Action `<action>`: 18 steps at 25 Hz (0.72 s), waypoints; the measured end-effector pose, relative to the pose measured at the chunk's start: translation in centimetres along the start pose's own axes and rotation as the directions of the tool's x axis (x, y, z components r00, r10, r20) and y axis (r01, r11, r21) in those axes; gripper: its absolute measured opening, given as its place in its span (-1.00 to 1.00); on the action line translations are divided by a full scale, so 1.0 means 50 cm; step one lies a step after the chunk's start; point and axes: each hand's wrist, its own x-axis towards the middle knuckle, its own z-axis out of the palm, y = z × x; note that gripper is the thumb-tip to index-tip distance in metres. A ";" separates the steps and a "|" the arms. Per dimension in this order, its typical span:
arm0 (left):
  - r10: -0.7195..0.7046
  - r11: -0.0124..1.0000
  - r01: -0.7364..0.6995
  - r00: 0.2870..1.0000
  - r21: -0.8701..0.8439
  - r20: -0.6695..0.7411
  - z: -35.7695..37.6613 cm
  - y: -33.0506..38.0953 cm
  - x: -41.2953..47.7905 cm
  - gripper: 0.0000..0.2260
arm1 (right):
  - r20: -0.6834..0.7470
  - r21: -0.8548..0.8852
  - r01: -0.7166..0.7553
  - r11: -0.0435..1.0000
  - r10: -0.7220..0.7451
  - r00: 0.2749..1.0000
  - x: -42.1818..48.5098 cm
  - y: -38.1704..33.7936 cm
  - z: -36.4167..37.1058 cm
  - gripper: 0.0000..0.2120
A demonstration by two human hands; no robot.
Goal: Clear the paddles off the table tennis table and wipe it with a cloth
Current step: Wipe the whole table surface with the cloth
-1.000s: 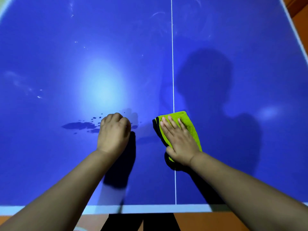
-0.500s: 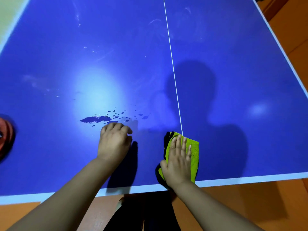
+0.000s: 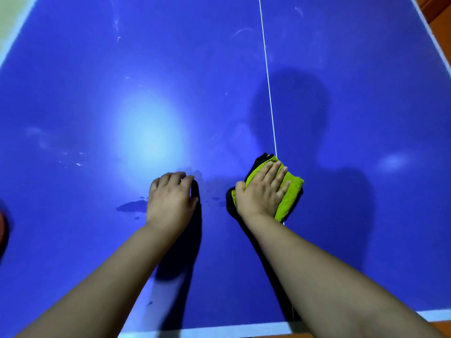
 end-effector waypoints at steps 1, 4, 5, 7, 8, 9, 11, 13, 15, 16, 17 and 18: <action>-0.007 1.000 0.007 1.000 0.030 -0.010 0.000 -0.004 0.031 -0.60 | -0.006 0.001 0.003 1.000 -0.003 1.000 0.037 -0.015 -0.005 -0.18; -0.055 0.990 0.053 0.998 0.129 0.012 -0.017 -0.011 0.133 -0.48 | -0.023 0.000 0.040 0.999 -0.040 0.999 0.140 -0.056 -0.017 -0.19; -0.078 0.986 0.075 0.997 0.150 0.015 -0.022 -0.014 0.166 -0.43 | -0.028 -0.003 0.057 0.998 -0.057 0.998 0.172 -0.068 -0.022 -0.19; -0.101 0.983 0.098 0.995 0.153 0.017 -0.027 -0.017 0.235 -0.37 | -0.036 -0.012 0.075 0.997 -0.075 0.997 0.247 -0.094 -0.028 -0.19; -0.105 0.984 0.099 0.994 0.147 0.037 -0.028 -0.016 0.261 -0.36 | -0.039 -0.009 0.079 0.997 -0.080 0.996 0.283 -0.109 -0.034 -0.19; -0.103 0.985 0.093 0.993 0.145 0.061 -0.026 -0.014 0.278 -0.35 | -0.041 -0.001 0.085 0.996 -0.085 0.995 0.318 -0.124 -0.038 -0.18; -0.102 0.982 0.085 0.990 0.166 0.099 -0.020 -0.009 0.295 -0.34 | -0.045 -0.003 0.105 0.994 -0.105 0.993 0.390 -0.154 -0.047 -0.15; -0.093 0.980 0.071 0.989 0.186 0.114 -0.017 -0.007 0.296 -0.33 | -0.048 -0.013 0.133 0.991 -0.133 0.990 0.448 -0.178 -0.057 -0.15; -0.099 0.984 0.077 0.986 0.161 0.134 -0.017 -0.009 0.298 -0.32 | -0.045 -0.029 0.178 0.984 -0.179 0.983 0.498 -0.203 -0.066 -0.18; -0.100 0.986 0.079 0.985 0.143 0.143 -0.018 -0.009 0.299 -0.32 | -0.043 -0.039 0.205 0.978 -0.207 0.977 0.519 -0.217 -0.070 -0.19; -0.098 0.988 0.079 0.984 0.132 0.151 -0.020 -0.010 0.298 -0.32 | -0.036 -0.051 0.236 0.970 -0.238 0.971 0.538 -0.229 -0.074 -0.21; -0.096 0.989 0.077 0.984 0.126 0.150 -0.020 -0.010 0.296 -0.32 | -0.028 -0.067 0.270 0.961 -0.272 0.962 0.554 -0.240 -0.076 -0.22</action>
